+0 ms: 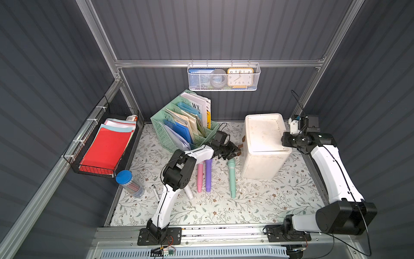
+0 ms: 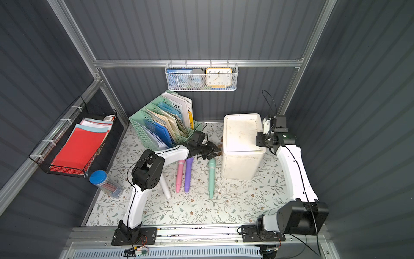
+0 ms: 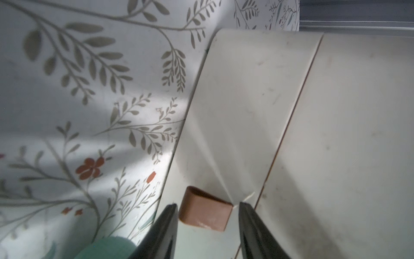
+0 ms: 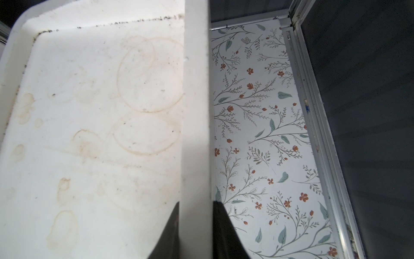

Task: Take the microphone out of the drawer
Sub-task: Open the drawer in the storage box.

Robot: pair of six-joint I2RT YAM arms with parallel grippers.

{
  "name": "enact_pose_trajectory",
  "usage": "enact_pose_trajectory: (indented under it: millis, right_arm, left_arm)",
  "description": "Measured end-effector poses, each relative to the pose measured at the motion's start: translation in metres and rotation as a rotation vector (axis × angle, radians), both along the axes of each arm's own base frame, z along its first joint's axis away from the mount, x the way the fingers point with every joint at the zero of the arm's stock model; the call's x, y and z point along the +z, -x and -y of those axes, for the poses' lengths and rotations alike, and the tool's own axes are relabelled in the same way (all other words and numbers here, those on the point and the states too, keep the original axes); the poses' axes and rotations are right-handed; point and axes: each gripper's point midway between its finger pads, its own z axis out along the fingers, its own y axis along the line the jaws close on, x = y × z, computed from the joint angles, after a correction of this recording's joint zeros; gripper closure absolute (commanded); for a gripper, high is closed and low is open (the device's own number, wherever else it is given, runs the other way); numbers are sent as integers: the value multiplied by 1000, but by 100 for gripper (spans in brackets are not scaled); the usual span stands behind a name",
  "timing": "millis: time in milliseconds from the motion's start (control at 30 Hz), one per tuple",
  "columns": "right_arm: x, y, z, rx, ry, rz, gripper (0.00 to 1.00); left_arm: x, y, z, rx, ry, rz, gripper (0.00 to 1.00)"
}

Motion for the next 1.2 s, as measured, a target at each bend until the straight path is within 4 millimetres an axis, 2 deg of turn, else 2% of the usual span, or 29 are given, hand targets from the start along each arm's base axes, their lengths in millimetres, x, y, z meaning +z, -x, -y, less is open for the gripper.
enact_pose_trajectory:
  millis: [300,533,867,967,1200]
  right_arm:
    - [-3,-3,-2,35,-2,-37,99]
    - [-3,-3,-2,35,-2,-41,98]
    - [-3,-3,-2,34,-3,-46,98]
    - [-3,-3,-2,34,-4,-46,98]
    - [-3,-3,-2,33,-4,-46,98]
  left_arm:
    - [-8,-5,0,37,10,-22,53]
    - [-13,0,2,41,61,-48,54]
    - [-9,9,4,59,121,-92,59]
    - [-8,9,5,65,133,-104,67]
    - [-1,8,9,70,167,-109,99]
